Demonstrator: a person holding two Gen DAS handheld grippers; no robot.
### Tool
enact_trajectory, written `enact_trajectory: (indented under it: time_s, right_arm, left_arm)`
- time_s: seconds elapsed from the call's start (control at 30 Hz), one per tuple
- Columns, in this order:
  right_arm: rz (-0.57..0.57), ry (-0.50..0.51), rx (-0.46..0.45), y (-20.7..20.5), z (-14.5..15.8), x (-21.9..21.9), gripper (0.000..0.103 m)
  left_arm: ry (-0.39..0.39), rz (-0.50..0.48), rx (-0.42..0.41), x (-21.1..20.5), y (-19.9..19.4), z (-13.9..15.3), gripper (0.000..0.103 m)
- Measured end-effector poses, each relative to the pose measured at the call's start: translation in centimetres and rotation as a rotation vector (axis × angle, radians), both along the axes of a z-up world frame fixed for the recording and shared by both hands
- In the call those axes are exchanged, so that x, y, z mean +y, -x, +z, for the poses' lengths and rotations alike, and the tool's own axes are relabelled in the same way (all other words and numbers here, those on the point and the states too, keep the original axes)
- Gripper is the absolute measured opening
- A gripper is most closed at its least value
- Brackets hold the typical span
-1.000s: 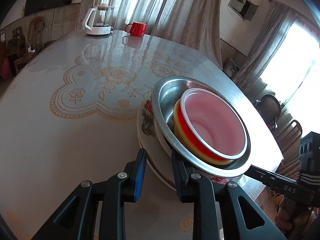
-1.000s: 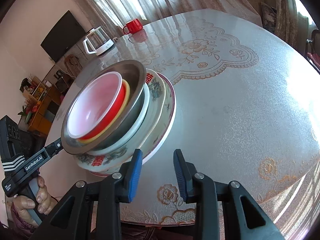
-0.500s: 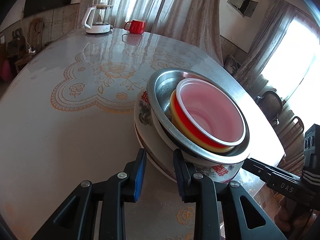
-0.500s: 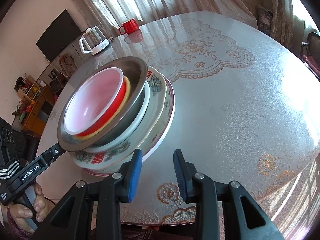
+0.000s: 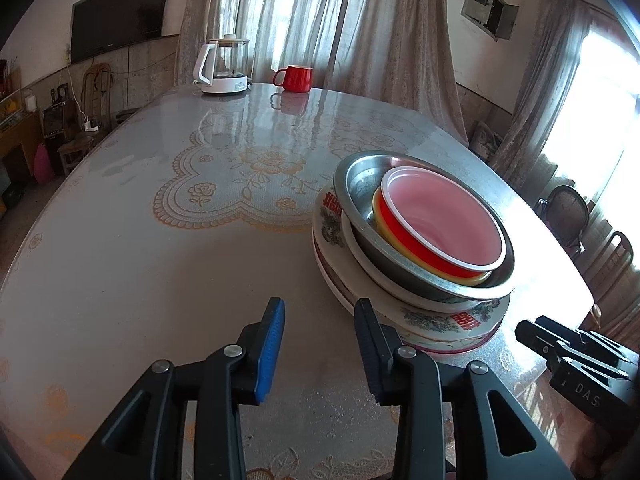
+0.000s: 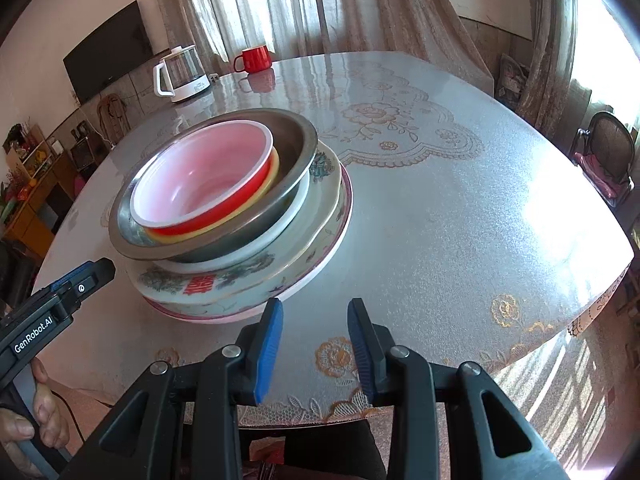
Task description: Organize plates and bowls
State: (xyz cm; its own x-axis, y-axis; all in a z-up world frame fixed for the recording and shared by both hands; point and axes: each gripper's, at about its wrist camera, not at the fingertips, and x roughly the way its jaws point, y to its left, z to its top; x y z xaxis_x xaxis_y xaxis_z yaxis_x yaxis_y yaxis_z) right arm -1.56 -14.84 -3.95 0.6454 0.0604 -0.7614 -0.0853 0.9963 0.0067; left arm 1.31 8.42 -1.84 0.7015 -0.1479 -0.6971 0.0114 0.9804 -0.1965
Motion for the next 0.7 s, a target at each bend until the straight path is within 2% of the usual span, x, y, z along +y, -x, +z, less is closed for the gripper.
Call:
enact_trajectory:
  time_s: [0.1, 0.27, 0.37, 0.47, 0.5, 0.53, 0.57, 0.63, 0.67, 0.7]
  right_arm:
    - [-0.003, 0.051, -0.068, 1.1, 1.0, 0.7, 0.034]
    - [-0.022, 0.101, -0.162, 2.3, 2.6, 1.4, 0.041]
    - [-0.054, 0.175, -0.202, 2.6, 3.1, 2.0, 0.042]
    - [-0.101, 0.234, -0.296, 3.3, 4.3, 2.4, 0.042]
    - [-0.139, 0.264, -0.336, 3.5, 4.9, 2.5, 0.043]
    - [-0.177, 0.278, -0.374, 3.5, 5.7, 2.4, 0.049]
    - [-0.205, 0.263, -0.404, 3.4, 6.5, 2.3, 0.054]
    - [-0.215, 0.147, -0.418, 3.1, 7.8, 1.7, 0.076]
    - [-0.217, 0.077, -0.412, 2.8, 8.0, 1.5, 0.077]
    - [-0.230, 0.028, -0.407, 2.5, 8.1, 1.4, 0.077]
  left_arm:
    - [-0.007, 0.000, -0.019, -0.2, 0.3, 0.2, 0.044]
    - [-0.029, 0.004, -0.041, -0.4, 0.6, 0.7, 0.050]
    - [-0.048, 0.009, -0.051, -0.5, 0.9, 0.9, 0.056]
    - [-0.079, 0.024, -0.066, -0.5, 1.1, 1.1, 0.062]
    - [-0.084, 0.027, -0.071, -0.5, 1.1, 1.2, 0.066]
    - [-0.085, 0.030, -0.075, -0.5, 1.1, 1.3, 0.074]
    - [-0.084, 0.030, -0.078, -0.5, 1.1, 1.4, 0.079]
    - [-0.078, 0.030, -0.091, -0.6, 1.4, 1.7, 0.083]
    - [-0.080, 0.030, -0.094, -0.6, 1.4, 1.8, 0.086]
    - [-0.084, 0.029, -0.095, -0.7, 1.4, 1.9, 0.092]
